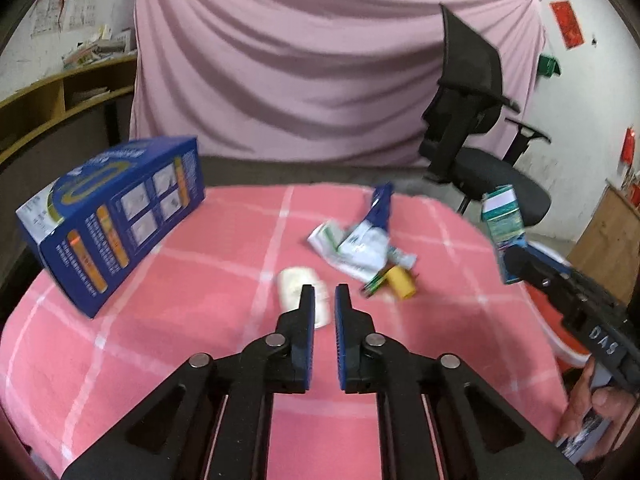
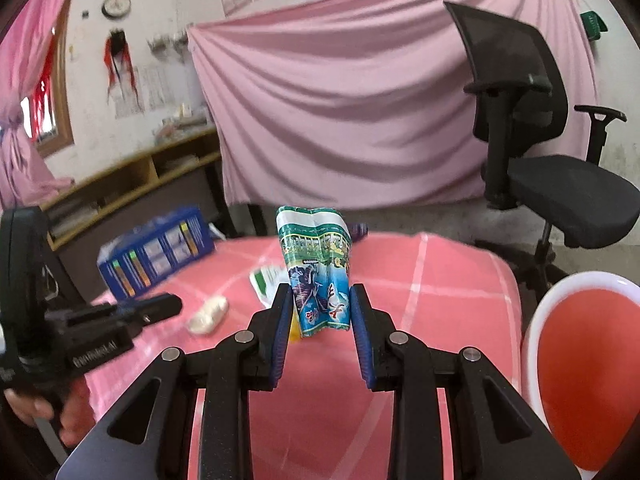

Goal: Collect trash

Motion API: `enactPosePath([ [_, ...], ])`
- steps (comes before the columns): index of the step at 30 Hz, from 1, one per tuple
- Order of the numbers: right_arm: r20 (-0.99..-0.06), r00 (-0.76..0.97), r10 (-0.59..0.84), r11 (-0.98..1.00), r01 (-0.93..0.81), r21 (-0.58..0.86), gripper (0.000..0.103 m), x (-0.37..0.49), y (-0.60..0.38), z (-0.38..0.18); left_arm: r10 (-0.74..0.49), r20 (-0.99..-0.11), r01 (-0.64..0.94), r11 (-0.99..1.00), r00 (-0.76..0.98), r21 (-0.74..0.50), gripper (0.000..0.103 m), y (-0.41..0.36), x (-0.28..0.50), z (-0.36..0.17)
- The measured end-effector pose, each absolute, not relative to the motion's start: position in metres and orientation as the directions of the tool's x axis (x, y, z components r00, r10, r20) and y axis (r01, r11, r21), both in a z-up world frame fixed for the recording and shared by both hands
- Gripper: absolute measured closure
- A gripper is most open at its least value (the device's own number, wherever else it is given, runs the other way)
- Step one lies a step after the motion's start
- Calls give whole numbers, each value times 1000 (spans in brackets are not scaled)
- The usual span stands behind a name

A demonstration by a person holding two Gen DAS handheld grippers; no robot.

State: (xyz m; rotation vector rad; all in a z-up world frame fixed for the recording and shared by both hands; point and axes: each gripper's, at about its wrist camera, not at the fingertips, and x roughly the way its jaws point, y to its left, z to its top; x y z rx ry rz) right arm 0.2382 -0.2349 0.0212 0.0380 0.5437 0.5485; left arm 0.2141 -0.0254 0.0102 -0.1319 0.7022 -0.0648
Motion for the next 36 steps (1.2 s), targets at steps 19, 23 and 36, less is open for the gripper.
enactPosePath([
  [19,-563,668,487,869,-436,234,76,256,-245,7,-78,-789,10,996,609,-91,67,-33,261,-19],
  [23,-562,666,491,867,-432,246,76,257,-247,7,-55,-793,13,998,607,-59,77,-37,262,-22],
  [36,-423,751,507,862,-434,262,76,235,-267,26,-89,-561,42,994,823,-97,77,-55,219,33],
])
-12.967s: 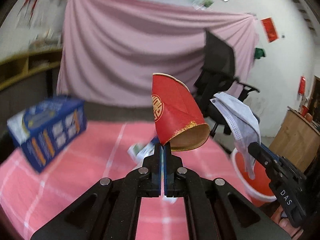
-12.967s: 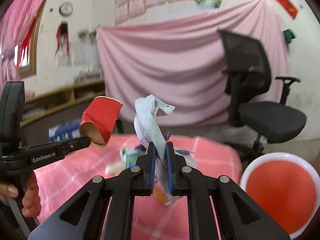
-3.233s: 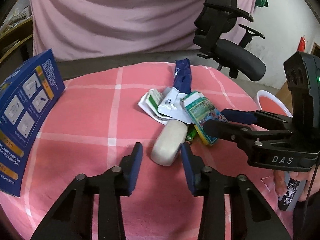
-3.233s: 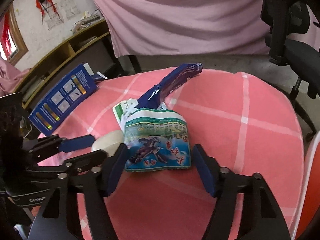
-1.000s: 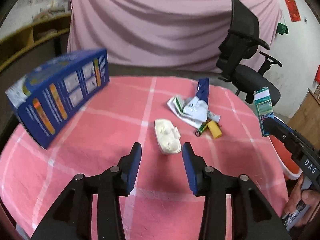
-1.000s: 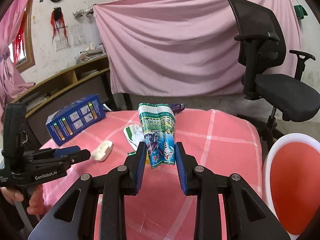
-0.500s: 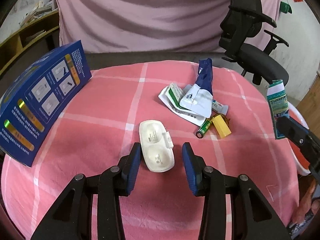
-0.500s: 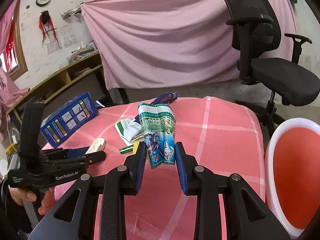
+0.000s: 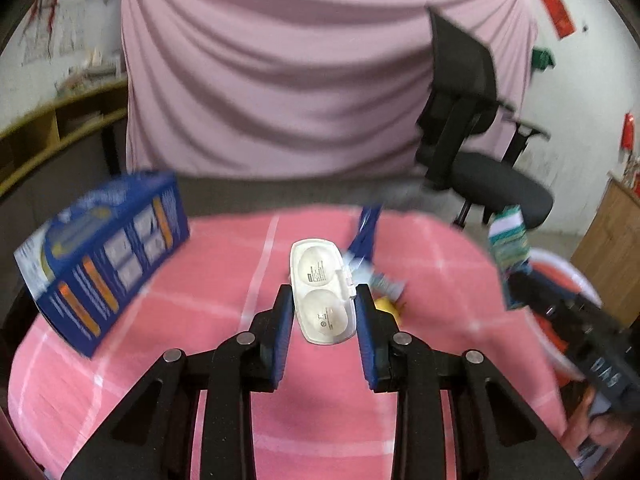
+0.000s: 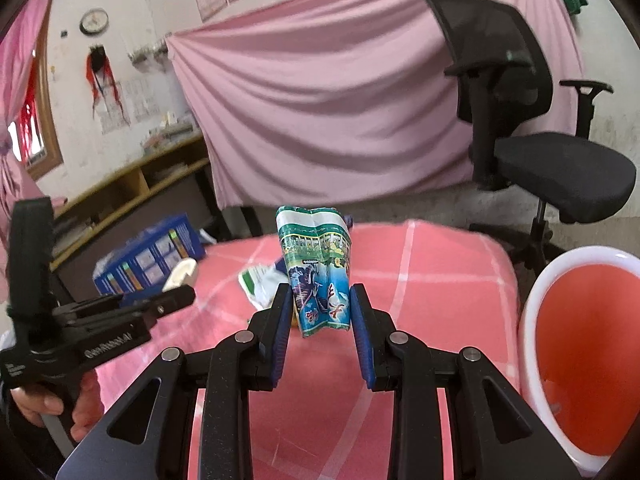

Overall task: Collect trash
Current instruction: 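Carry the white case and wrapper over the basin and open both grippers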

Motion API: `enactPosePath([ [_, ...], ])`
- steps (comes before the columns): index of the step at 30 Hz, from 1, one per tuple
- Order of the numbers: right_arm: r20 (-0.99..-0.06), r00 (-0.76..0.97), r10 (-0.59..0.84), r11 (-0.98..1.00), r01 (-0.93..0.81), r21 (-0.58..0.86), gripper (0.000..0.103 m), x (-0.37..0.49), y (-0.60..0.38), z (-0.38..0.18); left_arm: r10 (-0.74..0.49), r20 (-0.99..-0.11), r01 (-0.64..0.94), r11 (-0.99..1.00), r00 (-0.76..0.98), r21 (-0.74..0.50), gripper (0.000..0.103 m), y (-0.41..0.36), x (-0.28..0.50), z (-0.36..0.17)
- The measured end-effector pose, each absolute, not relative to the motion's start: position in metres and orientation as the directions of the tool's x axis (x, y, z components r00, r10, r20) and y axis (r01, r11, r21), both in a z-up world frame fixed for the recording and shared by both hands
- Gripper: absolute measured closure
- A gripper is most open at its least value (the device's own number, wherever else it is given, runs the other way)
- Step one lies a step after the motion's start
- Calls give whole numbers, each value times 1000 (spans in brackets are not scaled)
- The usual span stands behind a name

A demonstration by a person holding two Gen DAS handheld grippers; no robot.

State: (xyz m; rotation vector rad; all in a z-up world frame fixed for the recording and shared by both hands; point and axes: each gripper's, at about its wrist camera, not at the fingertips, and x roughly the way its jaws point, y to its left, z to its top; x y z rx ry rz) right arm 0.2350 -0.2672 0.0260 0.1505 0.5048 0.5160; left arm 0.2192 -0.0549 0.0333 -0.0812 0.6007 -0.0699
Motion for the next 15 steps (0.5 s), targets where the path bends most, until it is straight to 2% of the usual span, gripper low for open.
enactPosePath([
  [7,-246,852,463,878,-403,258,76,210,-300,53,-143,-366,123,989,920,-78,77,-84,190,80],
  [15,-70,942,329,920,-303,248,76,184,-348,78,-265,-205,272,962,942,7,77,-145,170,110],
])
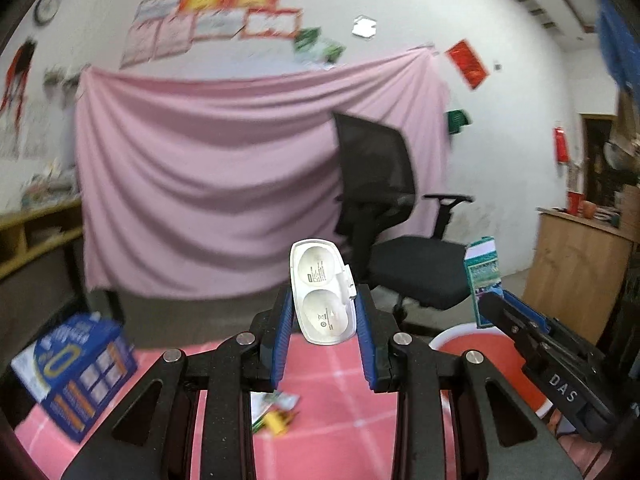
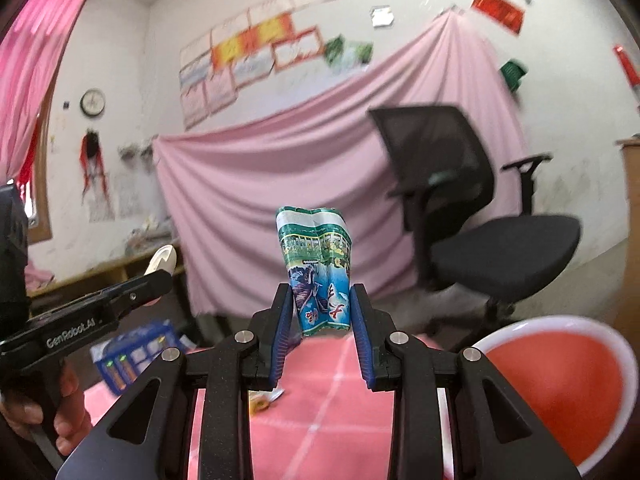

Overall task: Collect trash
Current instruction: 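Carry the white case and wrapper over the basin and open both grippers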

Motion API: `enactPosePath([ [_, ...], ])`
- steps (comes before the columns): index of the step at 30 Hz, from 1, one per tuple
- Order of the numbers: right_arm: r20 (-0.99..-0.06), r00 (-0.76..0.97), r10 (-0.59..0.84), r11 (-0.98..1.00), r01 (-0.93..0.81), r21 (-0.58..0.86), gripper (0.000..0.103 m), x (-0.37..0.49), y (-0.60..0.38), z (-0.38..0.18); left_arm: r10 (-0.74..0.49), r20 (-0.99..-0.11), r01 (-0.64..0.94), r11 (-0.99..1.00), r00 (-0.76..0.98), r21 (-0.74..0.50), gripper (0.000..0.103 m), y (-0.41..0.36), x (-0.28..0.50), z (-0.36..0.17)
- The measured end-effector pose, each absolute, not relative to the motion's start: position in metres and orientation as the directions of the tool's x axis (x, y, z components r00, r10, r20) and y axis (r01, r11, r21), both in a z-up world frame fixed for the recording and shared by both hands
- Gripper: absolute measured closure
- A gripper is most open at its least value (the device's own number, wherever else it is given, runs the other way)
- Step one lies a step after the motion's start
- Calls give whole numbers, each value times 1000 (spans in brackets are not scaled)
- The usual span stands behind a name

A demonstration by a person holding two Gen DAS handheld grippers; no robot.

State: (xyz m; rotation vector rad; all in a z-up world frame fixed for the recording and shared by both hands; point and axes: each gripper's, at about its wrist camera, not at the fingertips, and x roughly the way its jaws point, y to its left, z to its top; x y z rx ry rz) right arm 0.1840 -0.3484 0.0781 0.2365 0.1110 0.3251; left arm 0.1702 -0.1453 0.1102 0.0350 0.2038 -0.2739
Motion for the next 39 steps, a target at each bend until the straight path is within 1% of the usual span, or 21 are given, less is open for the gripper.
enactPosePath([
  [2,-35,957,288,931,-271,246,76,178,-361,82,-293,-177,304,952,940,36,77,-161,168,113],
  [5,-9,972,234,941,-224,255,75,175,-377,84,-334,-150,349,933,931,85,77,-184,167,118],
  [9,-19,984,177,945,-165,283,75,174,-400,81,-384,-151,401,909,911,111,77,-211,172,116],
  [13,-46,991,124,945,-104,309,75,173,-423,77,-418,-183,442,889,890,117,77,-236,179,110],
  [15,-75,992,97,945,-68,320,75,175,-432,74,-432,-204,460,880,878,115,77,-248,183,107],
  [22,-217,975,44,931,39,362,74,188,-459,56,-471,-290,517,850,833,104,77,-286,208,87],
  [26,-290,956,51,921,68,385,73,199,-467,47,-460,-361,519,851,811,82,77,-298,227,70],
  [30,-388,919,74,919,89,385,71,215,-470,35,-444,-398,505,861,803,57,77,-296,234,57],
  [32,-432,898,84,916,101,389,67,220,-472,29,-438,-409,498,866,801,48,77,-293,236,53],
  [34,-450,889,86,913,111,392,63,222,-474,25,-430,-415,487,872,802,38,77,-291,238,52],
  [35,-455,887,84,912,115,393,61,222,-475,24,-428,-418,484,874,802,34,77,-287,236,50],
  [37,-454,888,79,912,120,393,53,220,-475,24,-418,-428,471,882,802,23,77,-284,237,50],
  [39,-447,891,76,911,120,394,51,218,-475,25,-407,-440,459,888,800,12,76,-279,238,50],
])
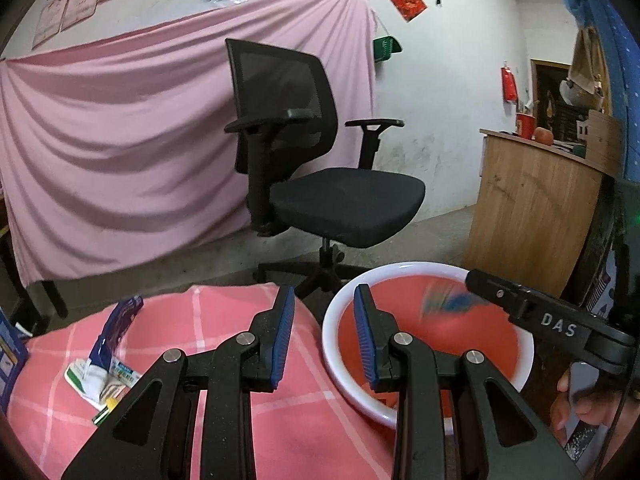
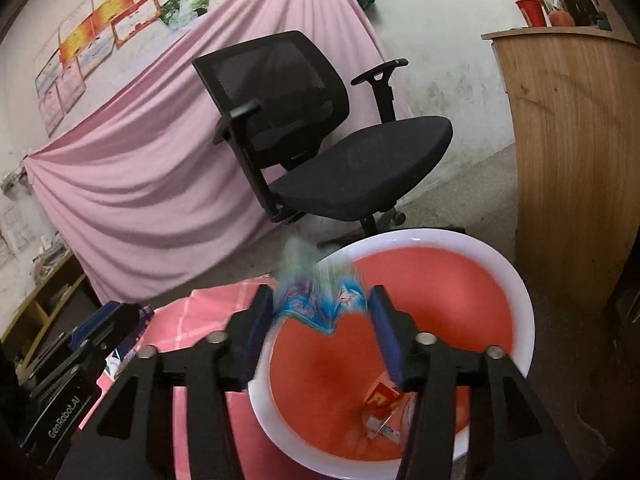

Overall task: Collect trash
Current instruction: 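Carry the white case and wrapper over the basin and open both grippers, then move both tools back over the table toward the remaining trash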

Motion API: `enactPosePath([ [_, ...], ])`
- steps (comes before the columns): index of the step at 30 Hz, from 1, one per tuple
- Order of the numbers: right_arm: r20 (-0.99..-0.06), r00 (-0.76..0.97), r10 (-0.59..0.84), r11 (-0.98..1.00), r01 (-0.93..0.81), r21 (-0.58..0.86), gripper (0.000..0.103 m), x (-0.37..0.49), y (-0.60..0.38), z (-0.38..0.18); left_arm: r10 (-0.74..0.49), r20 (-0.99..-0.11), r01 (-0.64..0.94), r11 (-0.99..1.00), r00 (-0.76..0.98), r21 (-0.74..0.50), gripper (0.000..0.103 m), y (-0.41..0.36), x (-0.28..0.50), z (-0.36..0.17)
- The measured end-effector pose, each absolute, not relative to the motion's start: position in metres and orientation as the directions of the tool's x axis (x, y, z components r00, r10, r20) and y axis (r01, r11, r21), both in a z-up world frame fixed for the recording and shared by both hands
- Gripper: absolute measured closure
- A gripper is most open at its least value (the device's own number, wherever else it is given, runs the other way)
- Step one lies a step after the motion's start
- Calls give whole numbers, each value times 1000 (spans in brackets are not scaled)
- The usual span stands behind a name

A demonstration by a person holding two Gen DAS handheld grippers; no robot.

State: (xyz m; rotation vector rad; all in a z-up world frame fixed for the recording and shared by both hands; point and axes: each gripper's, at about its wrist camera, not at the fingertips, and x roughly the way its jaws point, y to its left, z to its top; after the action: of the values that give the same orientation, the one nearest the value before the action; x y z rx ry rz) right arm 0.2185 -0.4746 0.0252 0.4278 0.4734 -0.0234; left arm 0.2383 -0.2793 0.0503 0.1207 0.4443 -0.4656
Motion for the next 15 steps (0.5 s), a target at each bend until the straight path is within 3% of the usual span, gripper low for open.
enactPosePath([
  [2,-444,893,73,913,119,390,50,218,-472,27,-399,-447,447,894,801,3,75,-273,237,52],
  [5,-432,899,73,914,113,390,46,218,-468,31,-384,-444,425,905,809,-9,64,-261,234,57],
  [12,-332,939,85,930,45,364,25,214,-441,51,-324,-416,326,943,850,-67,41,-216,229,75],
  [14,-279,957,84,940,17,342,19,209,-429,58,-302,-405,290,953,863,-93,31,-200,227,80],
  [15,-261,962,81,943,10,332,12,207,-424,61,-281,-392,258,960,876,-112,16,-188,225,82],
])
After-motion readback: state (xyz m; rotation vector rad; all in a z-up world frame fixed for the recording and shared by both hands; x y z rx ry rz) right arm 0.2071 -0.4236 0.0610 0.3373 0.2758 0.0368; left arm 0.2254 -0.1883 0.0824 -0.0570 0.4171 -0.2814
